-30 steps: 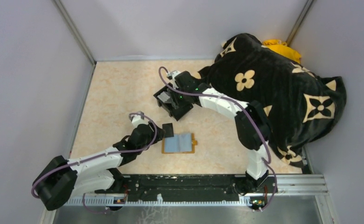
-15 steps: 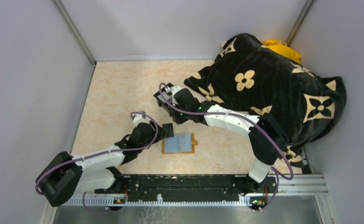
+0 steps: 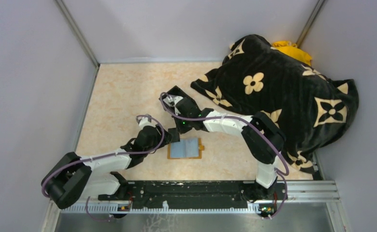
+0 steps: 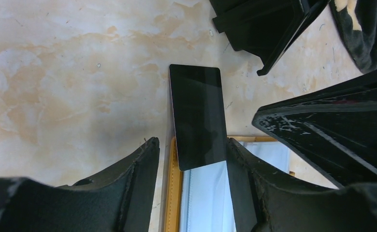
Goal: Put the credit cards into the card holder
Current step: Pick up the credit card from the center of the board, then insert the credit card into the card holder.
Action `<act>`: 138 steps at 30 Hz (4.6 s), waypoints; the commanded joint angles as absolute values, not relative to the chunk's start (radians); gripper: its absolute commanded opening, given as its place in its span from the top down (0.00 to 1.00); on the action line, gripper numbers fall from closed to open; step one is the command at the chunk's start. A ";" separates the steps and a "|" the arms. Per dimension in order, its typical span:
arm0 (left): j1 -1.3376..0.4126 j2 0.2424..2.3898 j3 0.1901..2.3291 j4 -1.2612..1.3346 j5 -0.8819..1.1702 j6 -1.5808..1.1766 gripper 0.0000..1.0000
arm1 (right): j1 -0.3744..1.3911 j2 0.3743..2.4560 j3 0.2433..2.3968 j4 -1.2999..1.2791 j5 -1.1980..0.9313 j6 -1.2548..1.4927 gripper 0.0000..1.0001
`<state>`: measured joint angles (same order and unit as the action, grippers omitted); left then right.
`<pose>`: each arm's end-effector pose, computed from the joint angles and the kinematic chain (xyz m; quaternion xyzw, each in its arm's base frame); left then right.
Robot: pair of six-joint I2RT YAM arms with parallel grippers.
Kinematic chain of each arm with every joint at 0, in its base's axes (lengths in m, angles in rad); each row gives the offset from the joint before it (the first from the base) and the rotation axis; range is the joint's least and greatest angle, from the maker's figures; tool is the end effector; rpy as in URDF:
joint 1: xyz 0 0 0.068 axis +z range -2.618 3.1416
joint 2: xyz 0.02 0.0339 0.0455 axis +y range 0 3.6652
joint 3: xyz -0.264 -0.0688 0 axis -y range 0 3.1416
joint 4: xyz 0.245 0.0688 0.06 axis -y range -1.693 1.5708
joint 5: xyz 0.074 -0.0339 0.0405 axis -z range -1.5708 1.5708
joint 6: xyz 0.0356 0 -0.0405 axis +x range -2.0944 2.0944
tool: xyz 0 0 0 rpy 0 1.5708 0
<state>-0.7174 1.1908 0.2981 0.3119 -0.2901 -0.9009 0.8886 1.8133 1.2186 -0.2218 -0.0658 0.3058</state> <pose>0.1671 -0.1323 0.1462 -0.1481 0.8608 -0.2524 0.4164 0.2472 0.3080 0.2024 -0.2786 0.8866 0.2323 0.2872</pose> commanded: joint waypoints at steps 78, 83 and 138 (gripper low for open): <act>-0.646 1.144 0.198 0.554 -0.176 -0.834 1.00 | 0.874 1.829 1.093 -0.105 -0.050 0.379 0.85; -0.646 1.054 0.198 0.473 -0.157 -0.844 1.00 | 0.874 1.797 1.081 -0.105 -0.036 0.378 0.83; -0.800 1.195 0.054 0.826 -0.061 -1.035 1.00 | 0.867 1.542 0.761 -0.035 -0.015 0.452 0.83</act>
<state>-0.7918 1.1725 0.0639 0.7399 -0.0517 -1.0641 0.8658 1.5402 0.7681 -0.0837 -0.0044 0.4400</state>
